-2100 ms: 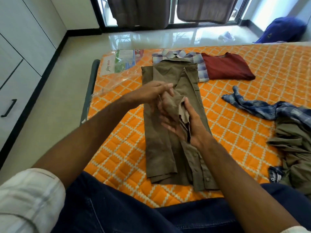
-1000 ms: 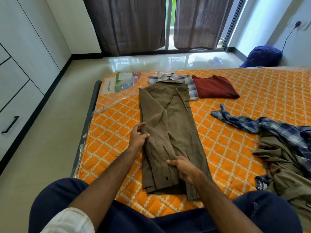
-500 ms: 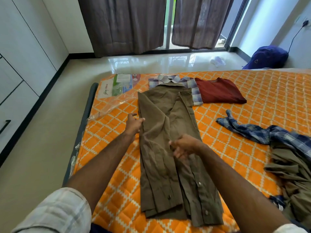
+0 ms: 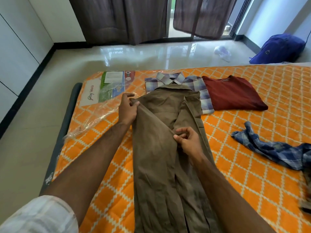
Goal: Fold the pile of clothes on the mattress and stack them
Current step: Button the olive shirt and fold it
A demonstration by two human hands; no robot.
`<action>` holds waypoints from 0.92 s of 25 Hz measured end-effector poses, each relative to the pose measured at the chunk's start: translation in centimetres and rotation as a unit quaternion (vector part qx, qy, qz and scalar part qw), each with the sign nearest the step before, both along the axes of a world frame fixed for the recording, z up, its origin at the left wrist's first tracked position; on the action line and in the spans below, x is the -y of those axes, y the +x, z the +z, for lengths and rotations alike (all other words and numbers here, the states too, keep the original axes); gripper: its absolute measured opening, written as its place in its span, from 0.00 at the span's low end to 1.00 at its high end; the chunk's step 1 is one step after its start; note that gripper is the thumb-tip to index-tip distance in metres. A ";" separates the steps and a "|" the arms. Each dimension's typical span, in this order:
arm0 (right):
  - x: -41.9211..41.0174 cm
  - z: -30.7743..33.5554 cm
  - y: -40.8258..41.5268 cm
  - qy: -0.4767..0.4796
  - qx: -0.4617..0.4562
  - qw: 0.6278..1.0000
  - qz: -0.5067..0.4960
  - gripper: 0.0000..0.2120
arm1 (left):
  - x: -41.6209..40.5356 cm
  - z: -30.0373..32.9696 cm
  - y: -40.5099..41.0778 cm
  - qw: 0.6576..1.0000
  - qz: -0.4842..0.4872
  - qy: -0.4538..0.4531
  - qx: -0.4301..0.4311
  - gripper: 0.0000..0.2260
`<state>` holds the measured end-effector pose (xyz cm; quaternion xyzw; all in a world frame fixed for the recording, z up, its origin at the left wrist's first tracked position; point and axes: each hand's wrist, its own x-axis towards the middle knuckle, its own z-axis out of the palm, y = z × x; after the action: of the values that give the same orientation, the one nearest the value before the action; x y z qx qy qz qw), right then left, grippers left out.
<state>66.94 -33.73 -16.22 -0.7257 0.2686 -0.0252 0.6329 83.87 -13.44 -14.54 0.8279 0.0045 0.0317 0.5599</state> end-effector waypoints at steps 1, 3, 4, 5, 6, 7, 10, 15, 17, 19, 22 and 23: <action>0.3 -0.4 -0.1 -0.019 -0.009 1.000 -0.006 0.08 | 0.2 -0.1 0.7 1.000 -0.001 0.007 0.016 0.14; 0.2 -0.4 -0.3 -0.076 -0.029 0.997 0.008 0.06 | 0.5 -0.8 1.3 0.997 -0.047 0.052 0.040 0.10; -0.1 -0.3 -0.2 -0.144 -0.033 0.989 0.020 0.05 | 0.7 -1.4 1.4 0.995 -0.062 0.068 0.049 0.09; -0.4 0.0 -0.1 -0.256 -0.017 0.966 0.024 0.05 | 0.7 -2.0 1.5 0.993 -0.062 0.079 0.059 0.10; -1.1 0.6 -0.1 -0.378 0.011 0.925 0.033 0.08 | 0.7 -2.6 1.8 0.992 -0.047 0.096 0.068 0.13; -2.0 1.1 0.1 -0.468 0.053 0.881 0.056 0.11 | 0.4 -3.1 2.3 0.990 -0.028 0.118 0.074 0.17; -5.3 1.9 1.2 -0.507 0.116 0.818 0.246 0.23 | -0.4 -3.4 3.3 0.995 -0.037 0.080 0.043 0.18; -4.6 1.2 4.2 -0.432 -0.022 0.885 0.171 0.18 | -2.6 -1.4 5.4 0.980 -0.167 -0.041 -0.100 0.13; -3.5 1.5 4.6 -0.354 -0.010 0.915 0.194 0.08 | -3.7 -1.2 6.0 0.972 -0.218 0.067 -0.048 0.11; -2.5 2.0 4.1 -0.267 0.069 0.944 0.181 0.01 | -3.9 -0.8 6.4 0.955 -0.256 0.146 0.023 0.08; -0.6 2.6 3.3 -0.197 0.113 0.964 0.134 0.03 | -3.0 0.0 7.4 0.930 -0.260 0.214 0.144 0.05; 0.3 2.3 3.1 -0.193 0.096 0.969 0.125 0.03 | -2.5 0.4 7.8 0.914 -0.255 0.254 0.188 0.05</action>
<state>70.06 -33.98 -13.89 -0.8560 0.1040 -0.0664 0.5020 91.68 -10.92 -14.10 0.8941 -0.3202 0.0424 0.3104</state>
